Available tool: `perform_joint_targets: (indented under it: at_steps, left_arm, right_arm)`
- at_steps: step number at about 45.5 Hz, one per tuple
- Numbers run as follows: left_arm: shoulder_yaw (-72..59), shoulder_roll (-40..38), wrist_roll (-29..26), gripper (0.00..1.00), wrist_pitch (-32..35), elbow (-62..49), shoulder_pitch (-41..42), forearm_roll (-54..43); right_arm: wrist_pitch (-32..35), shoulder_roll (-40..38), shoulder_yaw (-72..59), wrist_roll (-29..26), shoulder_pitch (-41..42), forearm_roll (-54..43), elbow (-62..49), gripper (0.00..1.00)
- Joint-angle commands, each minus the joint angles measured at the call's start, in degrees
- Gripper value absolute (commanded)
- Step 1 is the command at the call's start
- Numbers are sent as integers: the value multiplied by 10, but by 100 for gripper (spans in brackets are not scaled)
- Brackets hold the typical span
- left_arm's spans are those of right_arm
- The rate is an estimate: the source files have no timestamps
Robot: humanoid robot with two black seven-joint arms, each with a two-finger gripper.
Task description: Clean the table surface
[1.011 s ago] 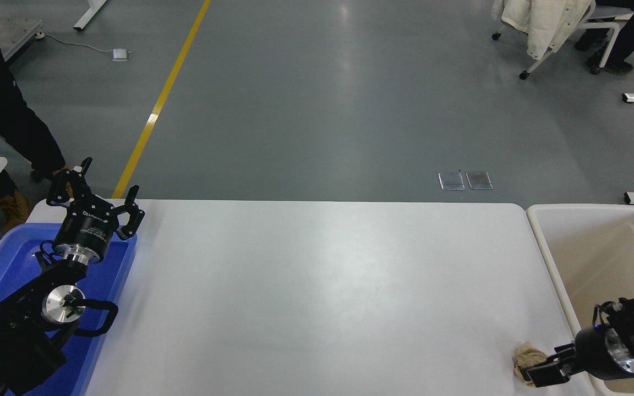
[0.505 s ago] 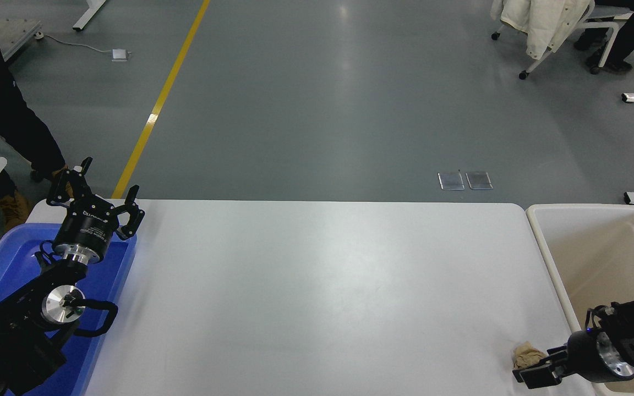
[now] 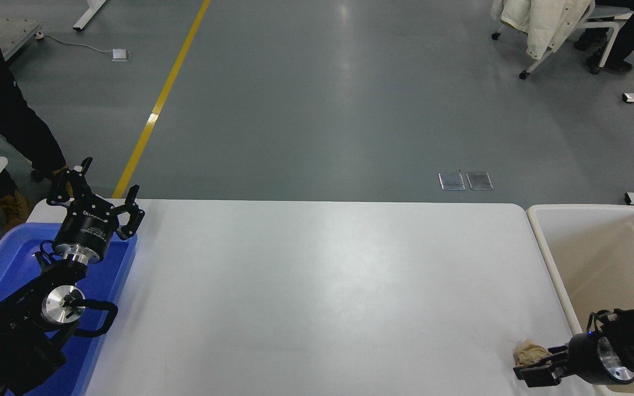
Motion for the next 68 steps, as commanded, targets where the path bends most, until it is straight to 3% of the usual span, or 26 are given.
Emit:
perform_joint_targets:
  at_steps: [1,3,7,28,39,48,57,68]
  left_arm:
    - [0,0,0,100,0,0,0,0]
    - [0,0,0,100,0,0,0,0]
    - [0,0,0,100,0,0,0,0]
    - [0,0,0,100,0,0,0,0]
    - [0,0,0,100,0,0,0,1]
    - [0,0,0,100,0,0,0,1]
    - [0,0,0,100,0,0,0,0]
    - [0,0,0,100,0,0,0,0]
  right_arm:
    - [-5,2,-5,1,-10,-3,-8,29]
    - [-4,2,-5,2,-10,-2,-8,15]
    - [-3,2,-5,1,-11,-2,-8,0]
    - [-6,-4,16,4,-3,6,-20,0]
    - [-7,-33,120,18,-1,17,-6,0]
    - [-7,-68,187,85,7,58,33,0]
    - [-6,-119,199,161,68,112,93,0]
    - [3,-156,257,184,124,157,116,0]
